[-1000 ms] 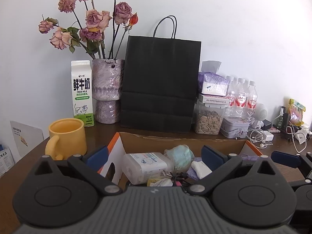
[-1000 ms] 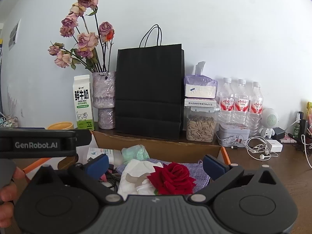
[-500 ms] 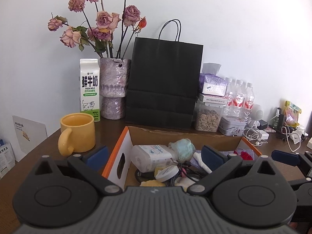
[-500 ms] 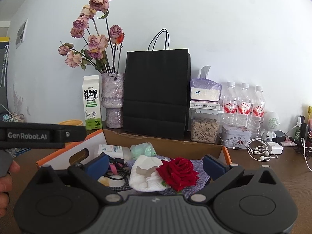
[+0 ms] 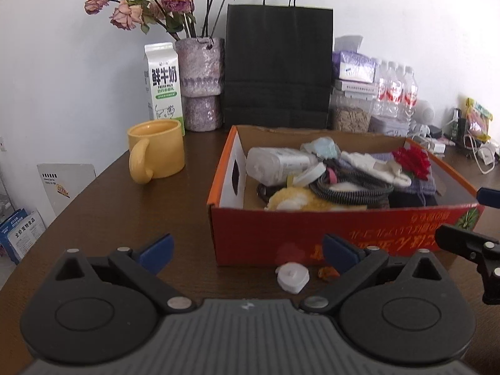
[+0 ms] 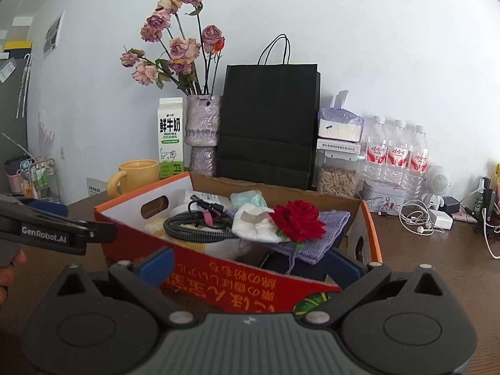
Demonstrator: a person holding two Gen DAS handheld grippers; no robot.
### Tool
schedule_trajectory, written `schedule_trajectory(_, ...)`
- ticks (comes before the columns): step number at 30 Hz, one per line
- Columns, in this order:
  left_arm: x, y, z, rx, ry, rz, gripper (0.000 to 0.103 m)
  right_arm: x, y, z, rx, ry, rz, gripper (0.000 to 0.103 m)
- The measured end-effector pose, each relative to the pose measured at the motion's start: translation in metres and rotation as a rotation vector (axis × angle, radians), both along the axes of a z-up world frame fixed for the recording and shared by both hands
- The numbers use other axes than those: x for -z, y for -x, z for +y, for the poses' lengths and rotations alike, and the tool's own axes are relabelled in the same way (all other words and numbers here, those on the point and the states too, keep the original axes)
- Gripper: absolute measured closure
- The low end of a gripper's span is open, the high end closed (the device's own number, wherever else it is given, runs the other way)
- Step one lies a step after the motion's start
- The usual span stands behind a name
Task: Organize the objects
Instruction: 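Withdraw from the box and grasp the last white bottle cap with the left gripper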
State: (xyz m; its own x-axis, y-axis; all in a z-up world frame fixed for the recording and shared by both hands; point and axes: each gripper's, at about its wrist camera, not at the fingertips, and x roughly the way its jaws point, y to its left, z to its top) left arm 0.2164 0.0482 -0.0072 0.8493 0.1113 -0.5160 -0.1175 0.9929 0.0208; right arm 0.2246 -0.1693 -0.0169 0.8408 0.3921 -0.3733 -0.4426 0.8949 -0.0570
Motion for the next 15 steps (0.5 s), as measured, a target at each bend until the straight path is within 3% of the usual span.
schedule_trajectory(5,0.023,-0.008,-0.007,0.013,-0.021,0.090,0.001,0.014,0.007,0.005,-0.023,0.043,0.046,0.000)
schedule_trajectory(9,0.025,-0.015,-0.011,0.015,-0.018,0.098,0.008,0.019,0.005,0.004,-0.016,0.045,0.077,0.000)
schedule_trajectory(11,0.027,-0.019,-0.012,0.018,-0.014,0.110,0.026,0.021,0.003,0.003,-0.013,0.040,0.094,0.000)
schedule_trajectory(12,0.028,-0.020,-0.011,0.027,-0.004,0.117,0.029,0.022,0.002,0.003,-0.011,0.038,0.100,0.000)
schedule_trajectory(15,0.030,-0.022,-0.011,0.070,0.031,0.123,0.067,0.024,0.000,0.003,-0.014,0.036,0.113,0.000)
